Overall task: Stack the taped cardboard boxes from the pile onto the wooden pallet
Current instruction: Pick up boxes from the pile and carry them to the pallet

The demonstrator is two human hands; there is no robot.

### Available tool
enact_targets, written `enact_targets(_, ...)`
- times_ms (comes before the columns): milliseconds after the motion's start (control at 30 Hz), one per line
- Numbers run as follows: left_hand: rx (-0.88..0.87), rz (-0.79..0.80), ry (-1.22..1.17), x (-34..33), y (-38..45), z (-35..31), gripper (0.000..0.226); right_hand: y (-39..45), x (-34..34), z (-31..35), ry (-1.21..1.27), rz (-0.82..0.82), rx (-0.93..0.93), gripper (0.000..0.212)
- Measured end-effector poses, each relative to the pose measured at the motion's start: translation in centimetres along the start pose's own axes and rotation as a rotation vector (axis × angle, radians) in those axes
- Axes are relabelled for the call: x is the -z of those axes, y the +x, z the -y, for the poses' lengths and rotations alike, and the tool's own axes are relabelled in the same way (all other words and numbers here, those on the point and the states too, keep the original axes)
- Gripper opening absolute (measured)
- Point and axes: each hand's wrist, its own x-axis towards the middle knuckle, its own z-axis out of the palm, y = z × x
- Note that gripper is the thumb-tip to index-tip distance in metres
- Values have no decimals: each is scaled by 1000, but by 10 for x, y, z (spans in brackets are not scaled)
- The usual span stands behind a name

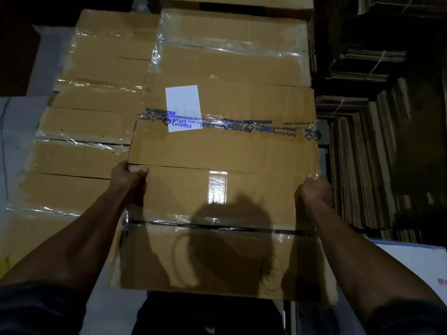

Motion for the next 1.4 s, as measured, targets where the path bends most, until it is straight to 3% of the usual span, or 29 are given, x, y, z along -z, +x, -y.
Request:
enact_targets(300, -19, -44, -42, -3, -6, 4, 44, -4, 1, 7, 10, -10, -38, 43)
enact_targets(533, -72, -39, 158, 7, -31, 7, 52, -27, 14, 5, -46, -51, 16, 51)
enact_targets(633, -117, 17, 295, 17, -39, 37, 49, -63, 25, 5, -66, -68, 162, 47)
enact_targets(733, -143, 56, 431, 29, -49, 78, 42, -111, 31, 8, -77, 51, 304, 42)
enact_targets(867, -153, 104, 485, 59, -136, 74, 27, -176, 27, 8, -112, 224, 496, 44)
enact_targets(1200, -167, 4, 558, 131, -196, 121, 64, -312, -24, 21, -380, 504, 1087, 45)
enact_targets(1400, -138, -11, 544, 180, -200, 180, 66, -379, -61, 23, -540, 574, 1202, 53)
